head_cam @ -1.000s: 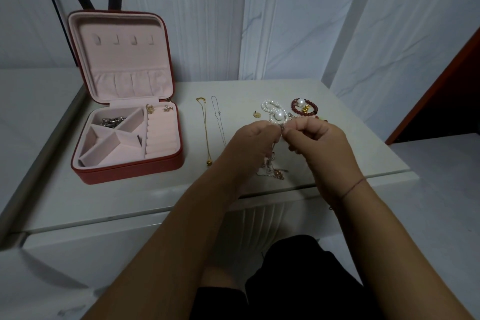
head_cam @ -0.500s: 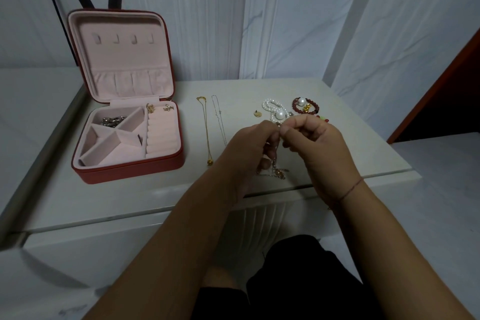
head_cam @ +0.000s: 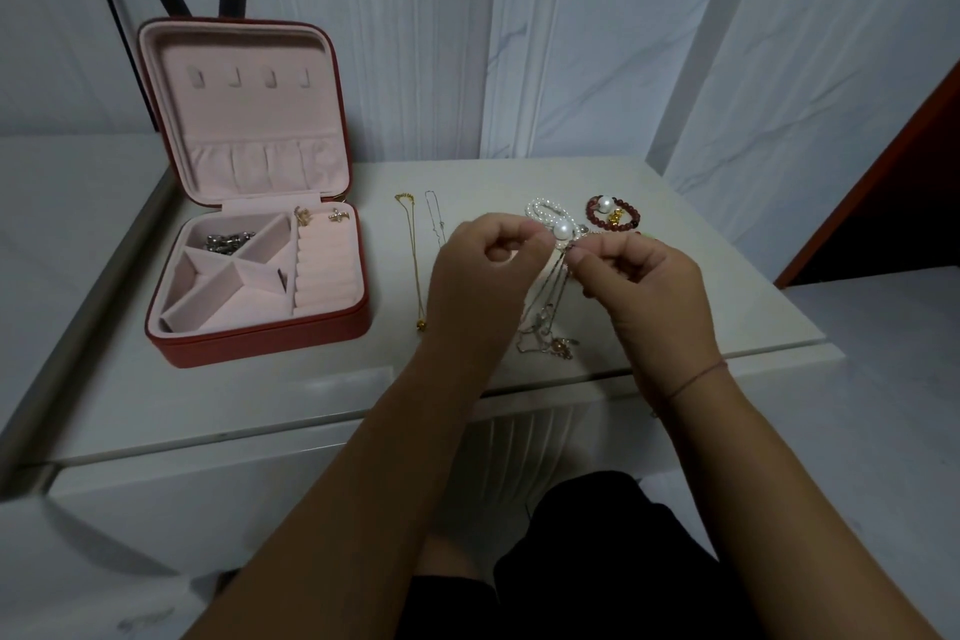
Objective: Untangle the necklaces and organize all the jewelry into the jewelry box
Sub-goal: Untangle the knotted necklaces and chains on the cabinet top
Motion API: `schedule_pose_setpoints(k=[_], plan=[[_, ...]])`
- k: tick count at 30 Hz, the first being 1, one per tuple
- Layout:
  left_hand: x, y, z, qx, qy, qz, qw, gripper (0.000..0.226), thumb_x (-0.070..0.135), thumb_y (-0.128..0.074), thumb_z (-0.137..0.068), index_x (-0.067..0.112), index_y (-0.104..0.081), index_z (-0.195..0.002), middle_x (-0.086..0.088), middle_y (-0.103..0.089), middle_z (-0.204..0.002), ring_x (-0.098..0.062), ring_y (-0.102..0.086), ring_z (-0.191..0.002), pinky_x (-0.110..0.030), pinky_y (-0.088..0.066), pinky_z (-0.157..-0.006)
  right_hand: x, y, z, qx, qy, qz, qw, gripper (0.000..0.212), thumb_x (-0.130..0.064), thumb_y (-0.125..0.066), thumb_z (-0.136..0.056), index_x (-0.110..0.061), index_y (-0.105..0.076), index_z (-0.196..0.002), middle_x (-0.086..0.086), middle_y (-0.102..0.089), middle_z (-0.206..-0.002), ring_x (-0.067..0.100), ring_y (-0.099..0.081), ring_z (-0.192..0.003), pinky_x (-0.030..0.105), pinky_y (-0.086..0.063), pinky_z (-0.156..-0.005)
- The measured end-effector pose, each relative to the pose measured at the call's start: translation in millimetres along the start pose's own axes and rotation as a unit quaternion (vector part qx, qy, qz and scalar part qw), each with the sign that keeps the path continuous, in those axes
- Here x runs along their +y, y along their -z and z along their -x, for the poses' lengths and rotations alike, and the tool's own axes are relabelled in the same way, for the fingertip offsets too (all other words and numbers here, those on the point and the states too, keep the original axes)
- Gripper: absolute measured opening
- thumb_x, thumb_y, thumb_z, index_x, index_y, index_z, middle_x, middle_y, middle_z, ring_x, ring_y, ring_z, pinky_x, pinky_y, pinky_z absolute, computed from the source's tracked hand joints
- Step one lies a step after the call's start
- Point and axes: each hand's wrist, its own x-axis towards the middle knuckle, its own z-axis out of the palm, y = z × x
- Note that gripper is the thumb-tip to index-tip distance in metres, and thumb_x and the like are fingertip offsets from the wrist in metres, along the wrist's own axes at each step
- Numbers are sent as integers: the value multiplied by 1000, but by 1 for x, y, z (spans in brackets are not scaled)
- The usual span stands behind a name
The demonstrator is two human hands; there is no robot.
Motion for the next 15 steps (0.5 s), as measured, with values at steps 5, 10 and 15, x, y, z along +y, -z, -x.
schedule_pose_setpoints(k=[5,10,15], plan=[[1,3,0,-4,-88,-61,994,12,14,-70,-84,12,-75,-95,15,-67,-81,-1,-66,-80,-12,-50,-76,1,1,-1,5,44,63,997,2,-12,-74,-81,-12,-71,-81,-2,-57,-61,6,-46,-57,15,-45,-57],[2,3,0,-5,-108,-80,991,13,13,-69,-85,9,-75,-96,8,-70,-85,-2,-66,-79,-10,-50,-75,2,3,-2,12,101,126,987,8,-11,-75,-80,-16,-69,-78,-10,-58,-62,1,-49,-56,13,-46,-59],[3,2,0,-11,-118,-85,989,14,14,-68,-86,6,-74,-97,-3,-74,-88,-7,-68,-79,-15,-53,-75,1,2,-3,19,140,184,973,12,-12,-75,-80,-19,-67,-76,-9,-60,-67,4,-53,-62,8,-44,-59]])
